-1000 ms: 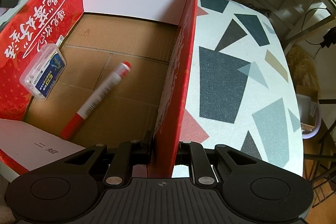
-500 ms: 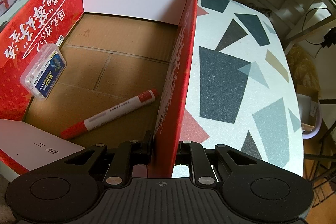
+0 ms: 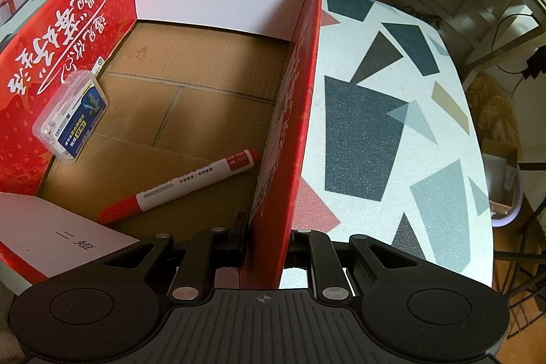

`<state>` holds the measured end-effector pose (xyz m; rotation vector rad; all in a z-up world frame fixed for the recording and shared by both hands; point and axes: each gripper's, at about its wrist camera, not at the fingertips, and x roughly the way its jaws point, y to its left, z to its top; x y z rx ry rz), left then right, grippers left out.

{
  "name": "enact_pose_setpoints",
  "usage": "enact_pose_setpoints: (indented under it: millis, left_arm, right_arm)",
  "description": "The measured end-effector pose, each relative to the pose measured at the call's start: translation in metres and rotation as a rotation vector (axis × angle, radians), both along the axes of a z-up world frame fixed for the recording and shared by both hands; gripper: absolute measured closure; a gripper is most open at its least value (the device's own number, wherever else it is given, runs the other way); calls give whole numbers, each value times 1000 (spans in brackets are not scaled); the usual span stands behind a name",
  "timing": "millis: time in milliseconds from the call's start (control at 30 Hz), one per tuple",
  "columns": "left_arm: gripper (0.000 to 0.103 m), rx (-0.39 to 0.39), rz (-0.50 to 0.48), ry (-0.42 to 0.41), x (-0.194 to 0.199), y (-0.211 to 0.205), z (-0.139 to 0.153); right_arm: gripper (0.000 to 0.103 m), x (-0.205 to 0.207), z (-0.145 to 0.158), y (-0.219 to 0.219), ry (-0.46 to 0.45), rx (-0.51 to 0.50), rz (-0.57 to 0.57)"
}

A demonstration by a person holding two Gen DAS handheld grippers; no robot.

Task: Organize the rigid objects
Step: 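Move the left tool back to the pink-checkered black marker, then grasp the pink-checkered black marker with the left tool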

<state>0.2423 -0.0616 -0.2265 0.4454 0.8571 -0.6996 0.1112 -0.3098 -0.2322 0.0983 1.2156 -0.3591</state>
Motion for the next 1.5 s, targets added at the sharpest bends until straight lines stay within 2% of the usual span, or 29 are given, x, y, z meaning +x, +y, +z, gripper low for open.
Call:
enact_pose_setpoints:
  millis: [67, 200, 367, 500, 733, 900, 1100, 1200, 1333, 1500]
  left_arm:
    - [73, -13, 21, 7, 5, -2, -1]
    - [73, -48, 44, 19, 12, -10, -4]
    - [74, -5, 78, -23, 16, -24, -14]
    - [75, -22, 110, 3, 21, -22, -19]
    - [84, -14, 94, 29, 12, -15, -20]
    - [85, -14, 68, 31, 0, -14, -21]
    - [86, -25, 65, 106, -12, -14, -24]
    - [86, -29, 64, 90, -21, -15, -26]
    - [86, -53, 93, 106, -19, -13, -26]
    - [86, -47, 114, 108, -20, -15, -26]
  right_arm:
    - [88, 0, 0, 0, 1, 0, 1]
    - [88, 1, 0, 0, 3, 1, 2]
    - [88, 2, 0, 0, 3, 2, 2]
    - [88, 2, 0, 0, 7, 2, 7]
    - [88, 1, -1, -1, 8, 4, 9]
    - [88, 1, -1, -1, 8, 4, 8]
    - [88, 1, -1, -1, 8, 4, 9]
    - [88, 1, -1, -1, 8, 4, 9]
    - [88, 1, -1, -1, 7, 4, 9]
    - [88, 1, -1, -1, 3, 3, 8]
